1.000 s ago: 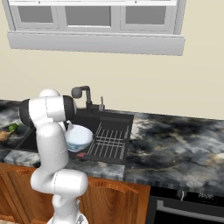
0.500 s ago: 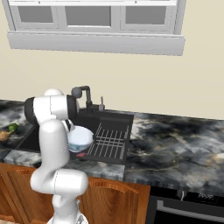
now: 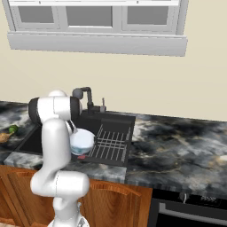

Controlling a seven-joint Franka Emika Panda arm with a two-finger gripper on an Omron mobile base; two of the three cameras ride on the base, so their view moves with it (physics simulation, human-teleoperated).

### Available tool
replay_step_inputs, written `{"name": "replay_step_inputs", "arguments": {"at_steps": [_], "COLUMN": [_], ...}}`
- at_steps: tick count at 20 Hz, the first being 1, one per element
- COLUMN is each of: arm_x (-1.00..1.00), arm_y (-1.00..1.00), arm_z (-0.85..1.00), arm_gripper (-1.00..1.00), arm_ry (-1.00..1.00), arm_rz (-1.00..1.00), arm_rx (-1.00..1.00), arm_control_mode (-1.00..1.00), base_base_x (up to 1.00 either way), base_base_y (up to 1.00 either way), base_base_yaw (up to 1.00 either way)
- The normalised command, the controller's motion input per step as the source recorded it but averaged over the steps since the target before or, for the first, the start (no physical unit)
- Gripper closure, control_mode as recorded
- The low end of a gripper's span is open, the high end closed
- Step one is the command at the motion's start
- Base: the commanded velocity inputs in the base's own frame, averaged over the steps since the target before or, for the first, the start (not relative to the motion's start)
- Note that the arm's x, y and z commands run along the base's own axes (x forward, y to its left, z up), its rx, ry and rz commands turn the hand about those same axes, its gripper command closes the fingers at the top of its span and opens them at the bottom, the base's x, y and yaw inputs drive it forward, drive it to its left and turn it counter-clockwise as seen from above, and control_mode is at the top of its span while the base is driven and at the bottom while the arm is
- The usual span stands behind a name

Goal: Remove the onion and avocado from the sink. Then move the bowl and cup from the counter to the sink for washing.

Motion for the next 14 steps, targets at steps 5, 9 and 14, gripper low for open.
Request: {"name": "replay_step_inputs", "arguments": {"at_steps": [5,9,14], "arm_x": [0.14,0.13,0.13], "arm_y": [0.0,0.0,0.0], "arm_z": [-0.16,-0.18,-0.18], "arm_gripper": [1.0,1.0,1.0], "arm_ry": [0.0,0.0,0.0], "arm_rz": [-0.05,-0.04,-0.04], "arm_rx": [0.0,0.0,0.0], "arm_control_mode": [-1.0,-1.0,-1.0], "base_base_x": [0.0,0.0,0.0], "base_base_y": [0.0,0.0,0.0], "base_base_yaw": [0.0,0.0,0.0]}}
